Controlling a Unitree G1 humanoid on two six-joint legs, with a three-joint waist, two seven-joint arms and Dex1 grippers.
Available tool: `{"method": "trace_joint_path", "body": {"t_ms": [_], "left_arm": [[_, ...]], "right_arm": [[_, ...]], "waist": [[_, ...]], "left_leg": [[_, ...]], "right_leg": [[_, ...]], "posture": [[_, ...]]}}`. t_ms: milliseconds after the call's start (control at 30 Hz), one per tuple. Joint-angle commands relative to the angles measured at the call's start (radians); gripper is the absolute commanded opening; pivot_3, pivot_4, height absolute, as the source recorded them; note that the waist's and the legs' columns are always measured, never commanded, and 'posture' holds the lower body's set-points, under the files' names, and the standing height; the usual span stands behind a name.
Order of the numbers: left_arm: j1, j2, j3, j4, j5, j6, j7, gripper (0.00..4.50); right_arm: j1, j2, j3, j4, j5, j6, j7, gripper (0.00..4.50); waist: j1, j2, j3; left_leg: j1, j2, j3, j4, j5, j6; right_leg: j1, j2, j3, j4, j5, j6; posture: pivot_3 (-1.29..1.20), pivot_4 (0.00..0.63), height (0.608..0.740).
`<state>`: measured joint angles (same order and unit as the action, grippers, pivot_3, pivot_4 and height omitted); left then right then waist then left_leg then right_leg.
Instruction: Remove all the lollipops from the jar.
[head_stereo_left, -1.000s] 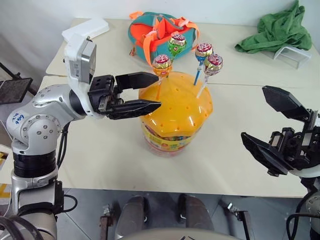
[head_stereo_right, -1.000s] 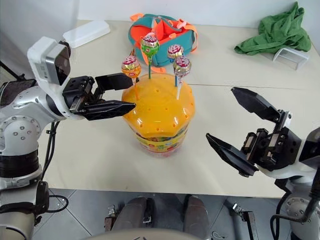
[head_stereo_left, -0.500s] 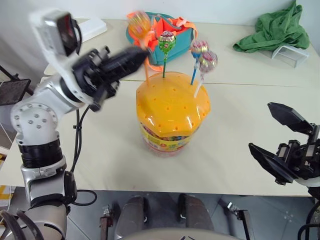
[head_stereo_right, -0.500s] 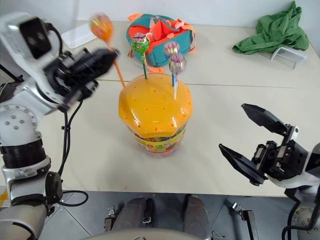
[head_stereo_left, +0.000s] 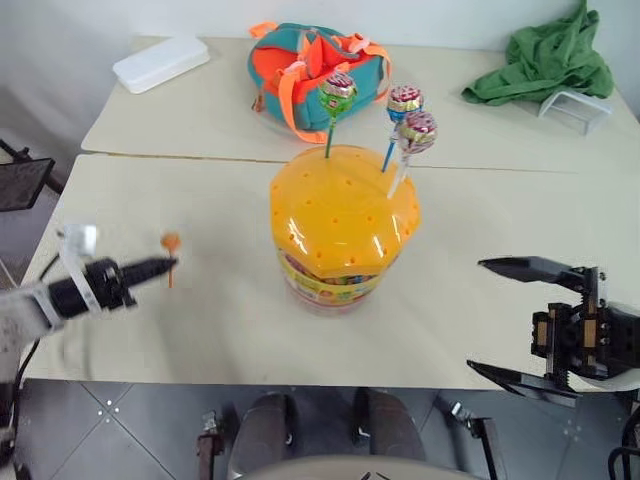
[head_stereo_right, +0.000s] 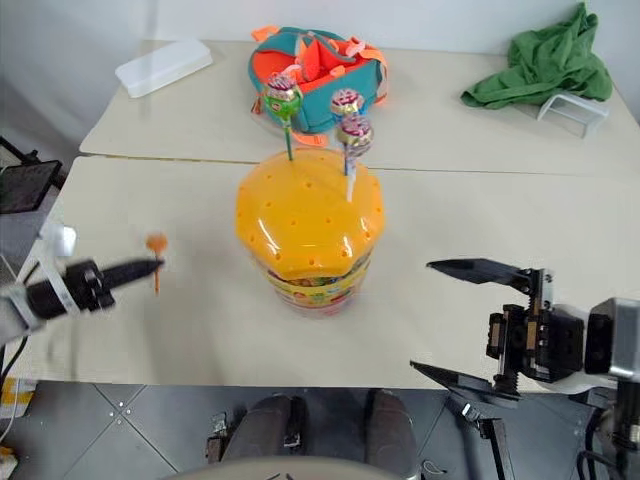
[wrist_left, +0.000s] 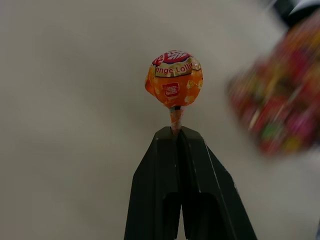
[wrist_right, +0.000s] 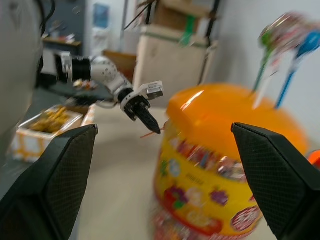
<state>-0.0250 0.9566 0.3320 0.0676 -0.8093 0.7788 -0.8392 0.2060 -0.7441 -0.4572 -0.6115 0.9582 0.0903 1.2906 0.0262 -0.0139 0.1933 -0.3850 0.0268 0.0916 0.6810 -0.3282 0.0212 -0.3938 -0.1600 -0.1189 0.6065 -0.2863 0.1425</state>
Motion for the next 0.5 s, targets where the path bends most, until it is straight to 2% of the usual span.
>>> {"method": "trace_joint_path", "body": {"t_ms": [33, 100, 133, 200, 300, 367, 433, 500], "left_arm": [[0.076, 0.005, 0.003, -0.052, 0.132, -0.094, 0.028, 0.03], [0.097, 0.002, 0.012, -0.060, 0.145, -0.100, 0.023, 0.03], [0.097, 0.003, 0.017, -0.063, 0.144, -0.095, 0.018, 0.50], [0.088, 0.015, 0.028, -0.068, 0.126, -0.097, -0.039, 1.02], [-0.005, 0.106, 0.059, 0.034, 0.130, -0.213, -0.264, 1.87], [-0.112, 0.156, 0.065, 0.100, 0.114, -0.238, -0.370, 2.51], [-0.248, 0.192, 0.032, 0.124, 0.084, -0.230, -0.479, 2.51], [-0.387, 0.182, -0.010, 0.119, 0.064, -0.207, -0.530, 2.51]], "right_arm": [[-0.015, -0.020, -0.001, 0.060, -0.038, -0.006, 0.041, 4.50], [-0.043, -0.022, -0.008, 0.088, -0.047, -0.013, 0.038, 4.50], [-0.057, -0.019, -0.014, 0.094, -0.040, -0.011, 0.028, 4.50], [-0.067, -0.009, -0.023, 0.086, -0.020, -0.004, 0.010, 4.50], [-0.089, 0.040, -0.048, 0.021, 0.081, 0.025, -0.127, 4.50], [-0.071, 0.046, -0.062, -0.022, 0.101, 0.037, -0.155, 4.50], [-0.056, 0.061, -0.085, -0.061, 0.132, 0.046, -0.224, 4.50], [-0.051, 0.077, -0.105, -0.092, 0.162, 0.053, -0.300, 4.50]], "waist": [[0.001, -0.001, -0.001], [-0.003, 0.000, -0.002], [-0.006, 0.001, -0.002], [-0.006, 0.003, -0.002], [-0.005, 0.004, -0.002], [0.002, 0.003, -0.002], [0.005, 0.002, -0.003], [0.005, 0.002, -0.003]], "left_leg": [[0.000, 0.000, 0.000, 0.000, 0.000, 0.000], [0.001, 0.000, 0.002, 0.000, -0.001, -0.001], [0.002, 0.001, 0.002, 0.000, -0.001, -0.001], [0.004, 0.002, 0.004, -0.001, -0.002, -0.002], [0.006, 0.004, 0.005, -0.001, -0.002, -0.004], [0.005, 0.005, 0.005, 0.000, -0.003, -0.006], [0.002, 0.005, 0.004, 0.000, -0.003, -0.007], [0.001, 0.004, 0.005, 0.001, -0.003, -0.006]], "right_leg": [[0.000, 0.000, 0.000, -0.001, 0.000, 0.000], [0.000, -0.001, 0.001, -0.001, 0.000, 0.000], [0.000, -0.001, 0.001, 0.000, 0.000, 0.000], [-0.001, 0.000, 0.001, 0.002, 0.000, -0.002], [-0.001, 0.004, 0.001, 0.005, -0.002, -0.004], [-0.001, 0.008, 0.002, 0.005, -0.002, -0.005], [-0.003, 0.009, 0.001, 0.005, -0.002, -0.006], [-0.003, 0.009, 0.001, 0.005, -0.002, -0.006]], "posture": [[0.00, 0.150, 0.740], [0.00, 0.150, 0.740], [0.00, 0.150, 0.740], [0.00, 0.150, 0.740], [0.00, 0.150, 0.740], [0.00, 0.150, 0.740], [0.00, 0.150, 0.740], [0.00, 0.150, 0.740]]}}
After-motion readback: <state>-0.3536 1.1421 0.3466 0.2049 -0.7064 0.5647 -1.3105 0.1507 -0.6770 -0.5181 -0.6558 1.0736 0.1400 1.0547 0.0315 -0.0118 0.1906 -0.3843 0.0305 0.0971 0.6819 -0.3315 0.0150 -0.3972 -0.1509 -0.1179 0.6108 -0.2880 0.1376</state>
